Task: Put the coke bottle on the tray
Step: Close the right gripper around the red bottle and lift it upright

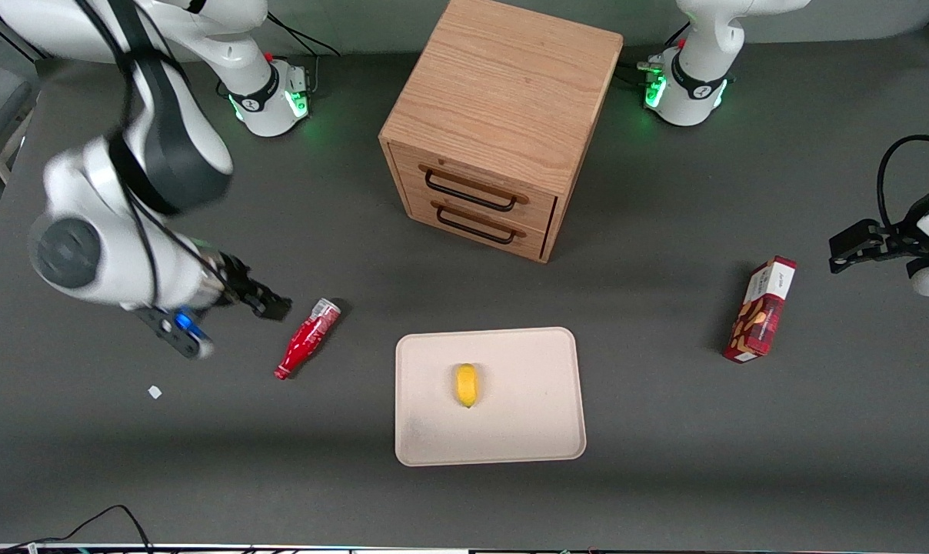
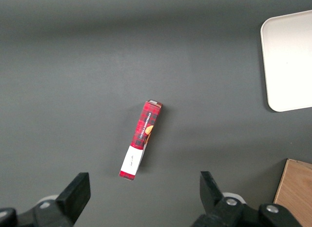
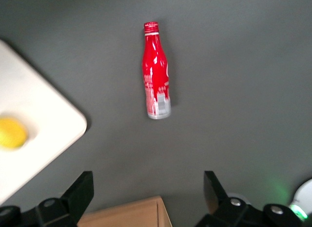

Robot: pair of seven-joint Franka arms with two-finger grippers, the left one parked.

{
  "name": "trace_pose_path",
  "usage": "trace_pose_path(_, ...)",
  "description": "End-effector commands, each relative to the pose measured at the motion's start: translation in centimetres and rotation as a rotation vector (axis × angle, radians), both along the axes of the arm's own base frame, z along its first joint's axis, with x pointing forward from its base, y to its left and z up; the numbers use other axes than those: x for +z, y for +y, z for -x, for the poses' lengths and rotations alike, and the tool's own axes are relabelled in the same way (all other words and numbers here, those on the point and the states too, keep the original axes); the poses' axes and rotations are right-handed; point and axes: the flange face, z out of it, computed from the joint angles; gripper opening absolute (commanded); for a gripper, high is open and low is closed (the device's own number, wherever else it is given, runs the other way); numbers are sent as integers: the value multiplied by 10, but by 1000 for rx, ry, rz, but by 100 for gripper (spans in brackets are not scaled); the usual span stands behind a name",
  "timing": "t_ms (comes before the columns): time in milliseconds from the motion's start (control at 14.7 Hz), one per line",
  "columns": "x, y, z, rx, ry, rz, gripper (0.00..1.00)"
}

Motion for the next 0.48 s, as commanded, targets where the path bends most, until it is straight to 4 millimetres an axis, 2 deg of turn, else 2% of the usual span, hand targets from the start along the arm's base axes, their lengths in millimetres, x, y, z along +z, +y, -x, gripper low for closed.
trace_pose_path(0,-66,-5,-3,-33,8,53,100)
trace_pose_path(204,-137,-6,9,-70,-27,47,100)
trace_pose_path(408,-177,-7,22,-54,-75,50,100)
